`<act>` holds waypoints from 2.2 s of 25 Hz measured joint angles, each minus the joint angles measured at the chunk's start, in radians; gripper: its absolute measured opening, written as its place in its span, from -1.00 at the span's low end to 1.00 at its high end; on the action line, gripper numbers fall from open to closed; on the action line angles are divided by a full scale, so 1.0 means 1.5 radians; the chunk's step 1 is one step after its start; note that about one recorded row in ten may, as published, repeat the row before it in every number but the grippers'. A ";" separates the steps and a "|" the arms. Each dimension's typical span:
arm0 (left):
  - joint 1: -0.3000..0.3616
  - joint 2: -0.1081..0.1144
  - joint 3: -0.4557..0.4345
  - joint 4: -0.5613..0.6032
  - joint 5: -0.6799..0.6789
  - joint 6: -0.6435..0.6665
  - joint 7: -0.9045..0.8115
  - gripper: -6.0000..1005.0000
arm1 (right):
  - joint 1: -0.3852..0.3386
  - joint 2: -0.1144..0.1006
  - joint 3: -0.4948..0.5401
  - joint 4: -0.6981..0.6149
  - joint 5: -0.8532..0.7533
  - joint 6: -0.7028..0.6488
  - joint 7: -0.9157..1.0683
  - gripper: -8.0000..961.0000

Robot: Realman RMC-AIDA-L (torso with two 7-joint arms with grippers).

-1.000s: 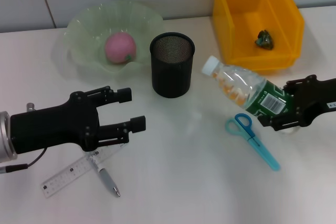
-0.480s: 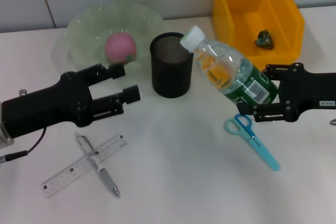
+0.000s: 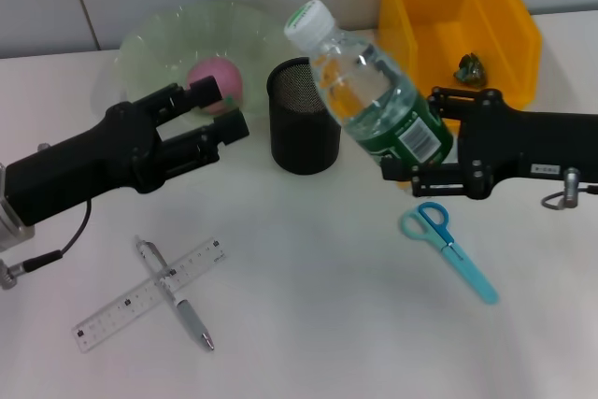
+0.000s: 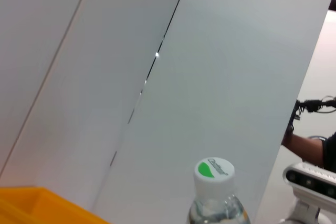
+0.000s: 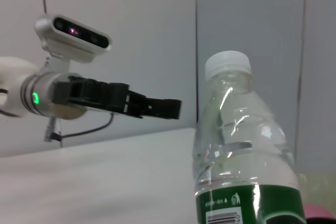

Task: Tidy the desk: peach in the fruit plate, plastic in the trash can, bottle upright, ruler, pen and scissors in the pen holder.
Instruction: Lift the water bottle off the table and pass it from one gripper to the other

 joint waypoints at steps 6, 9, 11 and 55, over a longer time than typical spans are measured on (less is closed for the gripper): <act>-0.006 -0.002 0.002 -0.024 -0.043 0.000 0.010 0.56 | 0.029 0.000 -0.006 0.057 0.043 -0.019 -0.034 0.61; -0.008 -0.003 0.006 -0.050 -0.085 0.006 0.029 0.56 | 0.038 0.001 -0.007 0.074 0.047 -0.022 -0.041 0.61; -0.012 -0.004 0.007 -0.057 -0.093 0.014 0.035 0.56 | 0.050 0.002 -0.008 0.102 0.052 -0.028 -0.055 0.61; -0.042 -0.007 0.026 -0.107 -0.149 0.073 0.090 0.55 | 0.152 0.008 -0.017 0.316 0.077 -0.051 -0.145 0.61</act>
